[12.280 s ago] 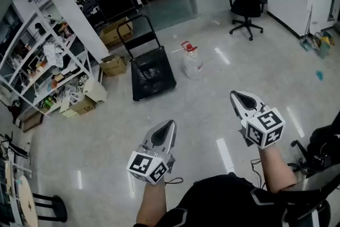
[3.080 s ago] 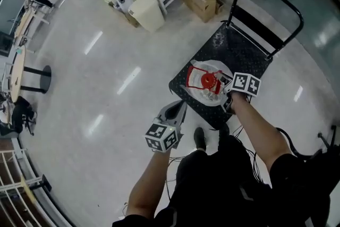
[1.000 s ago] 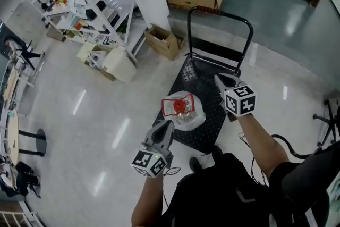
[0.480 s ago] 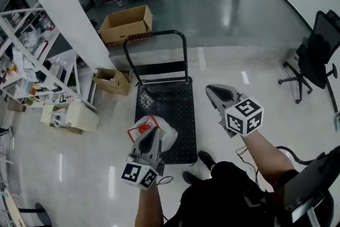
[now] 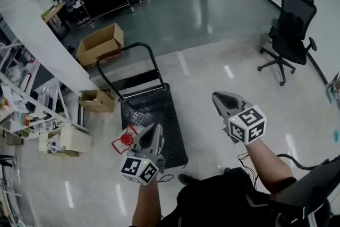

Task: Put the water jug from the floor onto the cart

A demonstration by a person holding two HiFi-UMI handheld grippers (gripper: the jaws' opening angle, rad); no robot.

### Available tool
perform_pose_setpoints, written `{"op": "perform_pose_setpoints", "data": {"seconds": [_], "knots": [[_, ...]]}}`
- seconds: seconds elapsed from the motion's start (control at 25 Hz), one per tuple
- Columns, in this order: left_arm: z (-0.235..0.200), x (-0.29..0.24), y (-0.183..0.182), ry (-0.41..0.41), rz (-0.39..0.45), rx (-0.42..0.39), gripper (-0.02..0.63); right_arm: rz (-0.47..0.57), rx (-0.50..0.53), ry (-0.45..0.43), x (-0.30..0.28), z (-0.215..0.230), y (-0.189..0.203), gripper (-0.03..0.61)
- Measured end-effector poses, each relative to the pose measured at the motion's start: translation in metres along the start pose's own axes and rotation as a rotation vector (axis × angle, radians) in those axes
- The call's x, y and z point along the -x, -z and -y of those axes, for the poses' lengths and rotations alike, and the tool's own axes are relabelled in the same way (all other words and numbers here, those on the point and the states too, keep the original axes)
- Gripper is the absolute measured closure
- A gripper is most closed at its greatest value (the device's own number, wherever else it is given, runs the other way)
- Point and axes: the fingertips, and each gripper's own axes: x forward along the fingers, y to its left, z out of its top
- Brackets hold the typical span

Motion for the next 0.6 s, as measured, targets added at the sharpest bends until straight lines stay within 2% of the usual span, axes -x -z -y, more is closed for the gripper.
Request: {"op": "perform_pose_setpoints", "data": {"seconds": [0.08, 0.2, 0.4, 0.6], "knots": [[0.032, -0.011, -0.003, 0.007, 0.000, -0.004, 0.615, 0.031, -0.011, 0.003, 0.023, 0.016, -0.001, 0.577], [0.096, -0.029, 0.005, 0.008, -0.012, 0.017, 0.615, 0.041, 0.019, -0.039, 0.062, 0.039, 0.004, 0.577], [0.184, -0.051, 0.030, -0.007, -0.085, -0.070, 0.614, 0.032, 0.004, -0.122, 0.123, 0.081, 0.034, 0.577], [0.252, -0.041, 0.039, 0.009, -0.131, -0.094, 0.614, 0.023, -0.030, -0.128, 0.174, 0.097, 0.057, 0.577]]}}
